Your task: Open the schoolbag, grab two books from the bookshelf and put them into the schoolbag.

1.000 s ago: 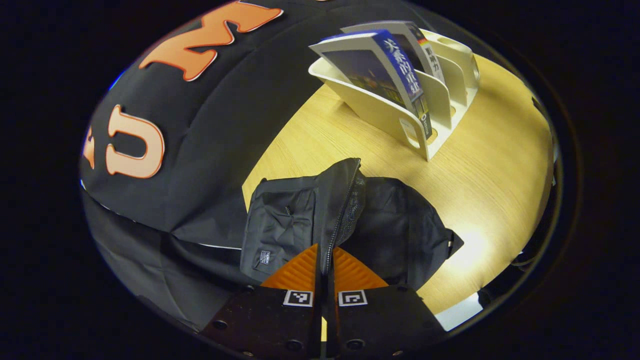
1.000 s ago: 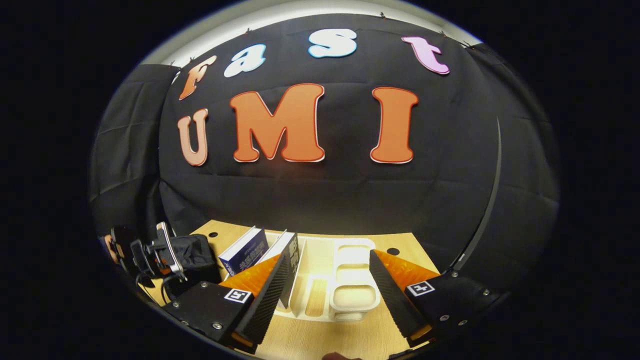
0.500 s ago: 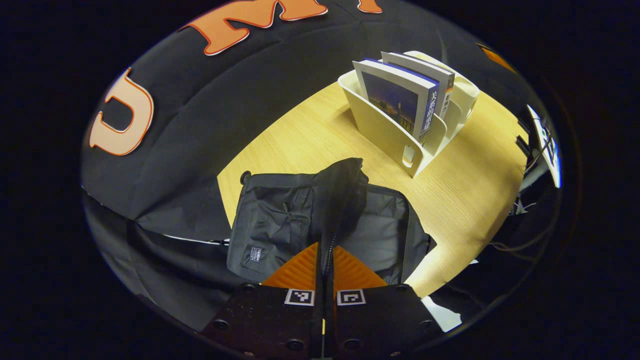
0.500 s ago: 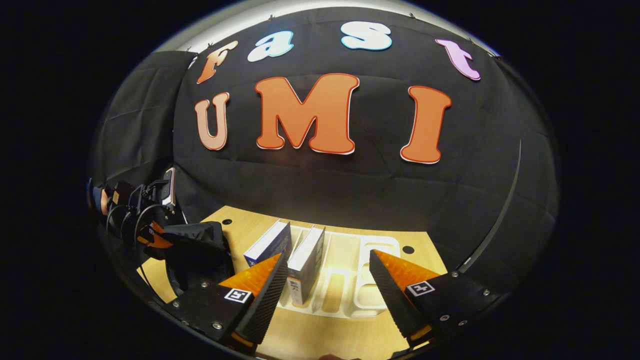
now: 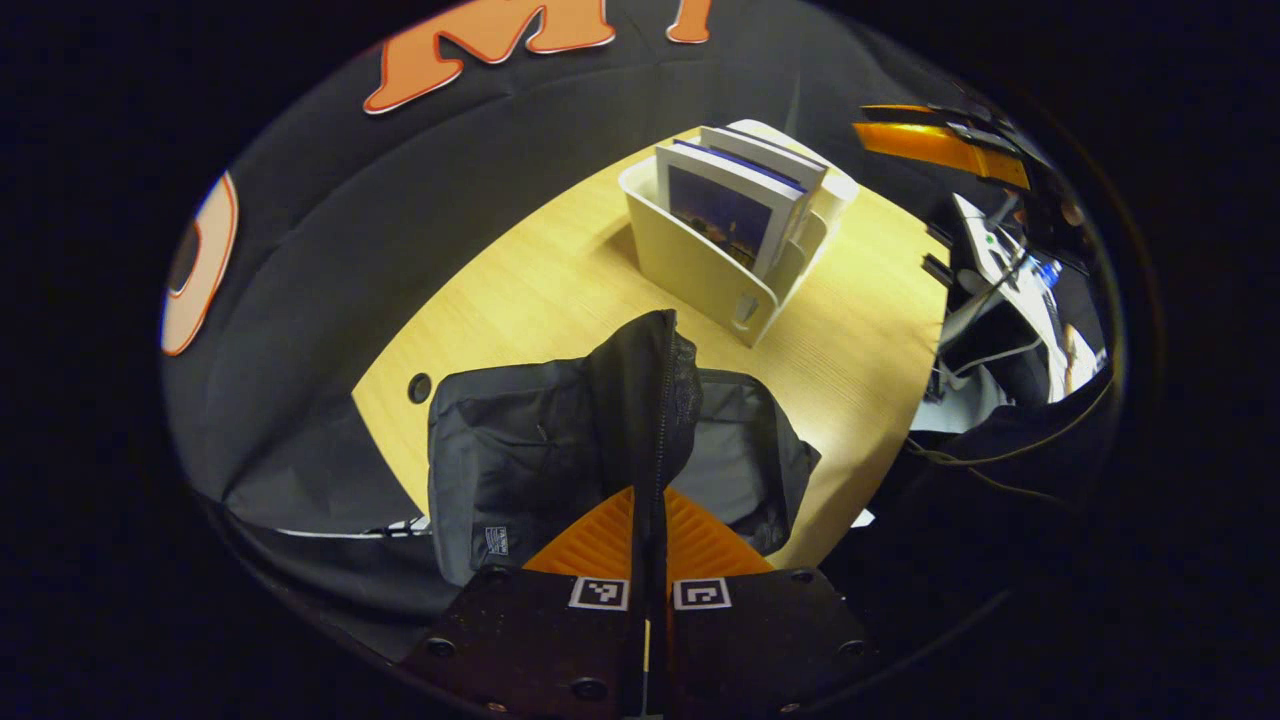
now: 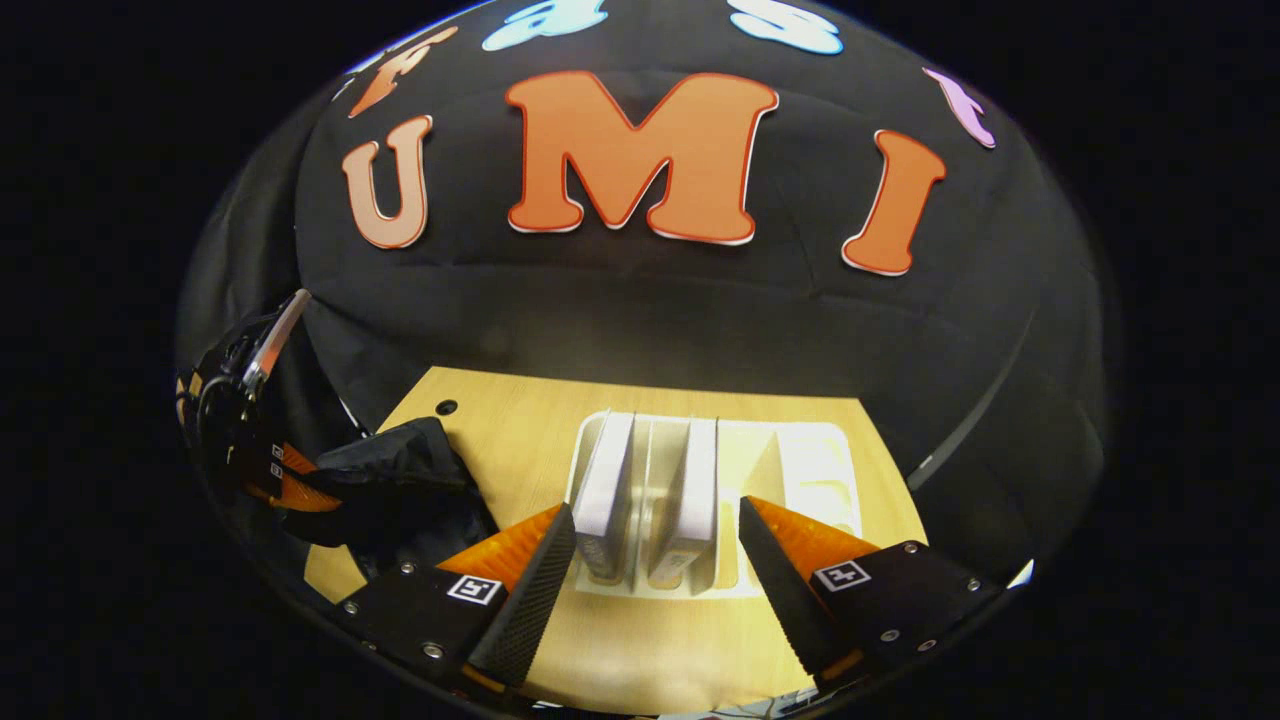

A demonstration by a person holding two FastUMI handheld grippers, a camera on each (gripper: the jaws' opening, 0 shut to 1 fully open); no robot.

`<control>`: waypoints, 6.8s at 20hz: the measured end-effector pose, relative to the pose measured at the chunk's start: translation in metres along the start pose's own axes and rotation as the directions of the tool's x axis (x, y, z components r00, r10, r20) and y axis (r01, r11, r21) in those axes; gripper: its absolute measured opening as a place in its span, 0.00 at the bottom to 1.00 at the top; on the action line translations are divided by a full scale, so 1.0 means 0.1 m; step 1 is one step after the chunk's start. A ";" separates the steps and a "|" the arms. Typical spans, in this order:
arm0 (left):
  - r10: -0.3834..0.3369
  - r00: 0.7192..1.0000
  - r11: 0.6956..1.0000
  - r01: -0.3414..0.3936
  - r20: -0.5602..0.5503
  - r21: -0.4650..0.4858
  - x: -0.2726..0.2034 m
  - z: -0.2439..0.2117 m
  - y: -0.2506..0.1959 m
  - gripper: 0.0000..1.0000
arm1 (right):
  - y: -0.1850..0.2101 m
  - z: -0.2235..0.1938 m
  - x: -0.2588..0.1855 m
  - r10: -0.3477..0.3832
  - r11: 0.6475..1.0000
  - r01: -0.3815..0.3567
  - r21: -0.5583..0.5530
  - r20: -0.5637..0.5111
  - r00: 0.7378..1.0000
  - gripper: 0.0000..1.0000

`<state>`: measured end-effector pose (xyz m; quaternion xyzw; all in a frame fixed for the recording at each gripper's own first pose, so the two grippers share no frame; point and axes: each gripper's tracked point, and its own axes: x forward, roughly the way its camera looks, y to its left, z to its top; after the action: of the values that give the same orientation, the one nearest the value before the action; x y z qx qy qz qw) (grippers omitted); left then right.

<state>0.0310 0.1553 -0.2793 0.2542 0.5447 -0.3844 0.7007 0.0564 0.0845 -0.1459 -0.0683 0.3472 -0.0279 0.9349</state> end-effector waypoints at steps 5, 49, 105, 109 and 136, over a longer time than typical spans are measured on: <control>-0.044 0.999 0.996 0.042 0.032 0.077 -0.07 0.00 0.09 0.02 | 0.38 0.04 0.02 0.018 1.000 -0.016 0.012 -0.146 0.989 0.97; -0.066 0.997 0.998 0.066 0.038 -0.007 0.13 0.18 0.28 0.02 | 0.04 0.21 -0.08 0.179 0.919 -0.032 0.393 -0.344 0.922 0.34; -0.086 0.987 0.985 0.104 0.135 -0.135 0.31 0.16 -0.21 0.02 | 1.95 -2.22 0.63 0.506 0.703 -0.251 0.665 -0.221 0.834 0.97; -0.074 0.989 0.981 0.096 0.130 -0.171 0.33 0.17 -0.25 0.02 | 1.38 -2.23 0.40 0.436 0.791 -0.218 0.571 -0.279 0.855 0.98; 0.033 0.995 0.845 0.020 0.089 -0.535 0.65 -0.10 -0.35 0.02 | -0.66 -0.69 1.07 0.225 0.973 -0.154 0.175 -0.533 0.815 0.89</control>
<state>0.0040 0.1256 -0.3426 0.0324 0.5955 -0.2265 0.7701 0.0918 0.0015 -0.2575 0.0355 0.6035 0.0255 0.7962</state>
